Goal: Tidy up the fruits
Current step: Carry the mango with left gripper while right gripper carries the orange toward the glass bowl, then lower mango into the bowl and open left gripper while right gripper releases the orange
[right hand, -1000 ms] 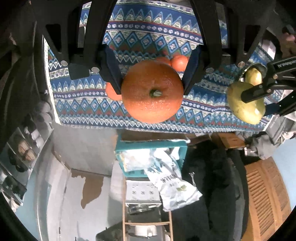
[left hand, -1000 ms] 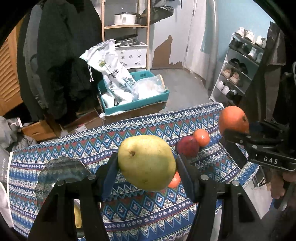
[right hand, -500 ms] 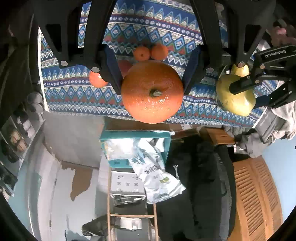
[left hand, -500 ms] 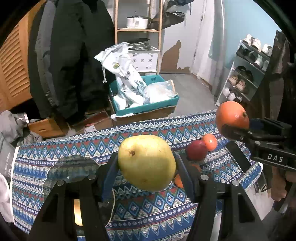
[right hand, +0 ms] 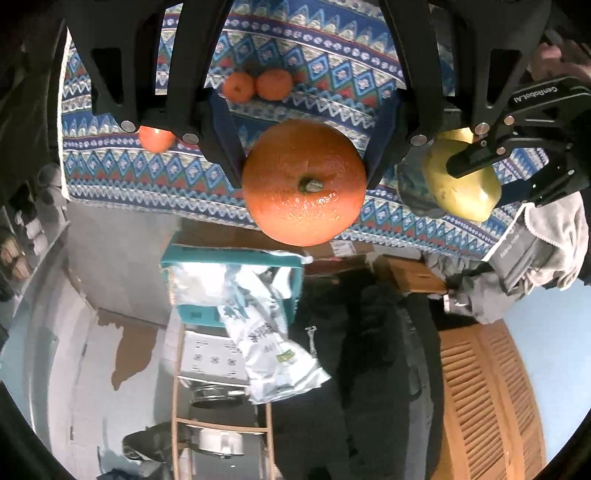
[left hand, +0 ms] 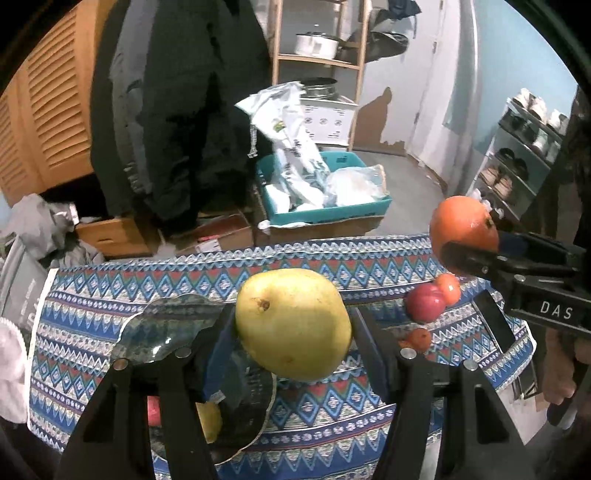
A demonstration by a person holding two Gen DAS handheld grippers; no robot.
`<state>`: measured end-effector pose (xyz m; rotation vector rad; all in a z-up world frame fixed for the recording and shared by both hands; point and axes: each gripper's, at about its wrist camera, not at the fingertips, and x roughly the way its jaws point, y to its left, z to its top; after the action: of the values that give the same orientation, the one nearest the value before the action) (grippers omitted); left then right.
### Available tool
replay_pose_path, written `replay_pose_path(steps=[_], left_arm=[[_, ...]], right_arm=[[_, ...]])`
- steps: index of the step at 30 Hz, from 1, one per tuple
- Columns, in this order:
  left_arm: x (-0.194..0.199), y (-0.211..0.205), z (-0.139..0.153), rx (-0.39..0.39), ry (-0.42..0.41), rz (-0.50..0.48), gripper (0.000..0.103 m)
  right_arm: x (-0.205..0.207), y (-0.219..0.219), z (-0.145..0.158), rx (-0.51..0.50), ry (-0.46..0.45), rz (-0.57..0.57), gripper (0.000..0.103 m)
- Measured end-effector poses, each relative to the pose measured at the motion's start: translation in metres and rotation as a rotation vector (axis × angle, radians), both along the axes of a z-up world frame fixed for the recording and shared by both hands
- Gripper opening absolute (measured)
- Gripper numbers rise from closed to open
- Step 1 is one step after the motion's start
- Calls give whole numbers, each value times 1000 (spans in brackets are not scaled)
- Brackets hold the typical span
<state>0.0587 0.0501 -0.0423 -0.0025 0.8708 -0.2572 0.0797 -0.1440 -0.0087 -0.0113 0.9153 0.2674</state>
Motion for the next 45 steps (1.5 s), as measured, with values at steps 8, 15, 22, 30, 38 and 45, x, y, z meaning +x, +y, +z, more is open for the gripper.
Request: replay_pose_path(steps=[8,15,22,30,38,45], left_arm=[[10,40,-12,5,23,77,64],[18,79,-35,26,62,150,64],[30,112,-63,31,126,207,64],[44,142,-102,13,213,260,64],[54,144,-125,13,263,270,64],[59,141,-134,11,284,262,64]], right_arm=[[14,40,-12,3,29,56,64],[27,80,-30,15,77,116,64],[39,115,-51,33,136,173,64],[46,150,-85,36,223,239,64],[45,170,-120,2,306,283,64],[40,180,-141,-34,343,313,64]])
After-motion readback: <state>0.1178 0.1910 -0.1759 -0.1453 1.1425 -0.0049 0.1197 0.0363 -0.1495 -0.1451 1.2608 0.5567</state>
